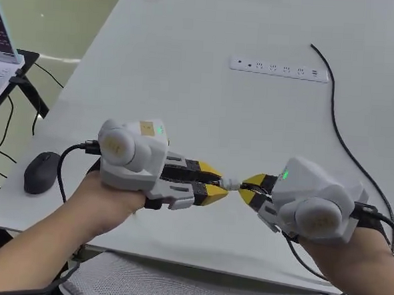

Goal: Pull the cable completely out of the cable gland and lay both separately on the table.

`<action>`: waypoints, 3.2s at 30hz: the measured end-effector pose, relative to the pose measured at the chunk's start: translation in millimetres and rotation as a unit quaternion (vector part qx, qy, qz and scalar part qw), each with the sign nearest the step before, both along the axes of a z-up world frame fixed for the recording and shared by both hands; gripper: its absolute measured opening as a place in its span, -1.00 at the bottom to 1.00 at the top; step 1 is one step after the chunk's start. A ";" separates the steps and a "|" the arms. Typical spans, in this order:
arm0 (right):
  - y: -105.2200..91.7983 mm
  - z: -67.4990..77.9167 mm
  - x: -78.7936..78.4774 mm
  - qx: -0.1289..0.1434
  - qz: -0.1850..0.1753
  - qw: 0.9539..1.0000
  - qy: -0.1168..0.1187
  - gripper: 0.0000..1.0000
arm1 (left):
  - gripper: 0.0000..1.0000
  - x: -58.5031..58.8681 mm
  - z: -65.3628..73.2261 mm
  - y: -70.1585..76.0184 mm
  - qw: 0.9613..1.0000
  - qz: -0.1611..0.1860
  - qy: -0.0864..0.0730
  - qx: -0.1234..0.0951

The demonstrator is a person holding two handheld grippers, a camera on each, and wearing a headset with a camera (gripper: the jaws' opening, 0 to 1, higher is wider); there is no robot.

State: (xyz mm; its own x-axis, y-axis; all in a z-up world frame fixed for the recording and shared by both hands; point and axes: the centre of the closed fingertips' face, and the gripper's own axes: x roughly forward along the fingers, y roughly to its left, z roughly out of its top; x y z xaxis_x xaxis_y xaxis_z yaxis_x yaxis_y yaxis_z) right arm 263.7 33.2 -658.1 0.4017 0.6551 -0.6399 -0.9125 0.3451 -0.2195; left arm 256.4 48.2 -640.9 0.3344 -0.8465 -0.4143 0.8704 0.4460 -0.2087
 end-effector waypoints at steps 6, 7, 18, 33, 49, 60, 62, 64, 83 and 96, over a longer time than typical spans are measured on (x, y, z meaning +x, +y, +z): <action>-1.3 -1.0 2.0 0.007 -0.014 1.000 0.009 -1.00 | -0.70 0.3 0.5 1.4 1.000 0.003 0.001 0.000; -1.9 -1.6 2.8 0.009 -0.017 1.000 0.013 -1.00 | -0.70 0.5 0.6 1.7 1.000 0.003 0.001 0.000; -24.1 -11.2 13.2 0.024 -0.080 0.995 0.047 -1.00 | -0.70 2.8 4.7 3.7 1.000 0.008 -0.001 -0.007; -57.4 -32.8 26.7 0.062 -0.186 0.975 0.103 -1.00 | -0.70 5.1 10.8 6.0 1.000 0.013 -0.002 -0.017; -95.3 -61.1 34.3 0.088 -0.287 0.942 0.150 -1.00 | -0.70 8.1 14.7 7.2 1.000 0.015 -0.004 -0.023; -94.7 -61.3 30.5 0.097 -0.296 0.938 0.154 -1.00 | -0.70 7.9 14.5 7.7 1.000 0.013 -0.004 -0.024; -93.8 -60.9 29.8 0.096 -0.293 0.939 0.153 -1.00 | -0.70 7.6 14.5 8.3 1.000 0.013 -0.003 -0.024; -92.7 -60.2 28.6 0.096 -0.289 0.940 0.153 -1.00 | -0.70 7.8 14.7 9.2 1.000 0.015 -0.003 -0.025; -84.4 -42.8 24.6 0.089 -0.238 0.960 0.118 -0.76 | -0.70 12.1 12.5 12.5 0.999 0.028 0.001 -0.020; 0.3 -7.8 14.4 0.031 -0.012 0.999 0.000 -0.61 | -0.70 9.6 10.0 10.8 1.000 0.023 0.005 -0.016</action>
